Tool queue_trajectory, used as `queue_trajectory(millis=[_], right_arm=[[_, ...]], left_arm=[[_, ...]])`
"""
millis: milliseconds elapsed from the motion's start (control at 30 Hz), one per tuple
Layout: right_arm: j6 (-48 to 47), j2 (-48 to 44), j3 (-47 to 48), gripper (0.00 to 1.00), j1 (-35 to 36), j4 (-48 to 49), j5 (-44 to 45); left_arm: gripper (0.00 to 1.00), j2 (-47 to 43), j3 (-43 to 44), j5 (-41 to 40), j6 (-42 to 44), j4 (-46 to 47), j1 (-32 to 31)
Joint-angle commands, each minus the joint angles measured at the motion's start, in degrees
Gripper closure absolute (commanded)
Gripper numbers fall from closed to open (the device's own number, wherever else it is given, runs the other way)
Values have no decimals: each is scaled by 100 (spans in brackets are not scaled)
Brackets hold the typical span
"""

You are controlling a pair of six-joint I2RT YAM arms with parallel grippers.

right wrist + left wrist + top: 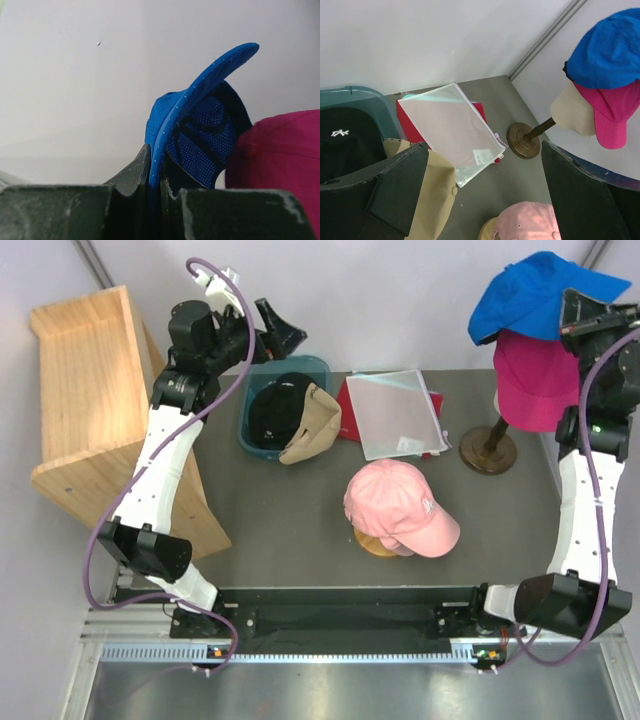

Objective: Stack the hats

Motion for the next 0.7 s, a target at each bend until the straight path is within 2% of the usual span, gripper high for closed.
queue_trajectory(millis=[0,300,467,667], right_arm=[[-282,-587,-389,100,-446,224,370],[43,-1045,-987,100,-1053,31,370],[79,-1168,-1268,100,-1079,-207,624],[96,-1133,-1392,100,-1088,-57,809]], left_arm=[[1,-170,-78,126,55,12,86],[1,-187,-175,231,-59,99,112],[1,-214,-228,240,-51,100,121],[1,-222,-263,249,-51,99,147]])
